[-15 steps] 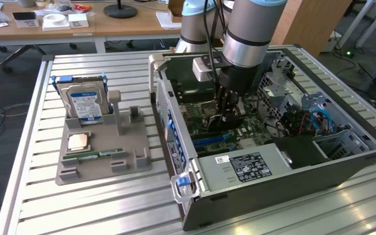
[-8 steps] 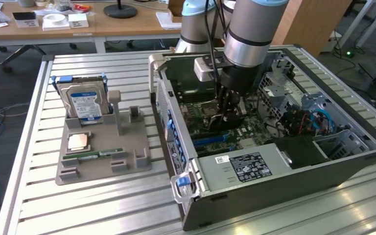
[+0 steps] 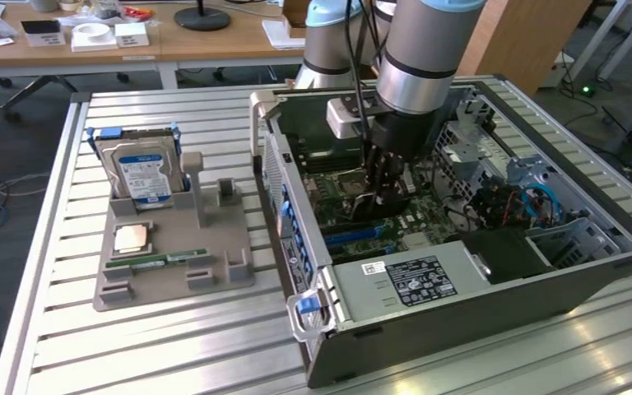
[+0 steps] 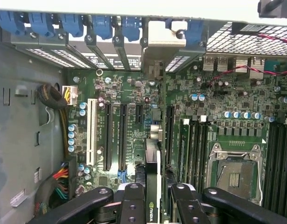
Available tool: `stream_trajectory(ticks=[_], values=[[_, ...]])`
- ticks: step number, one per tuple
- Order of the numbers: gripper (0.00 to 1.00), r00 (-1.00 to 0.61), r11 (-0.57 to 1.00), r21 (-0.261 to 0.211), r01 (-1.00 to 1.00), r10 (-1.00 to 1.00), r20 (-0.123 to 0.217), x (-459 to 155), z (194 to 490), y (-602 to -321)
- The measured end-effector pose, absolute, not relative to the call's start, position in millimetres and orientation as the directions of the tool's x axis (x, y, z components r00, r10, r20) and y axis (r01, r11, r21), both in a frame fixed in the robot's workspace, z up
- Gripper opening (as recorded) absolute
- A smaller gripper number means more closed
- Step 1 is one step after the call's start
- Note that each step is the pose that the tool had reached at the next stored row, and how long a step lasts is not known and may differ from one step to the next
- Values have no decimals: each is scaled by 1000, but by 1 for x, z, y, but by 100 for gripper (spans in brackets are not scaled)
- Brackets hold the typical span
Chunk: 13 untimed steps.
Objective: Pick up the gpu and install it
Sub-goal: 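Insert the gpu into the slot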
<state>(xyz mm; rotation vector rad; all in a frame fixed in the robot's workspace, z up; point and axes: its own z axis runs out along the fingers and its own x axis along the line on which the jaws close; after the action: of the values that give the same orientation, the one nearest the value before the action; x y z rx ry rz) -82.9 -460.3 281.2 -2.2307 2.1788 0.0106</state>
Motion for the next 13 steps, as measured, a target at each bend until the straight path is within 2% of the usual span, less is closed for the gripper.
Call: stream_trajectory(ticks=[13], values=[[26,25,-24,-16,-1000,-999,-21,-84,278,-460]])
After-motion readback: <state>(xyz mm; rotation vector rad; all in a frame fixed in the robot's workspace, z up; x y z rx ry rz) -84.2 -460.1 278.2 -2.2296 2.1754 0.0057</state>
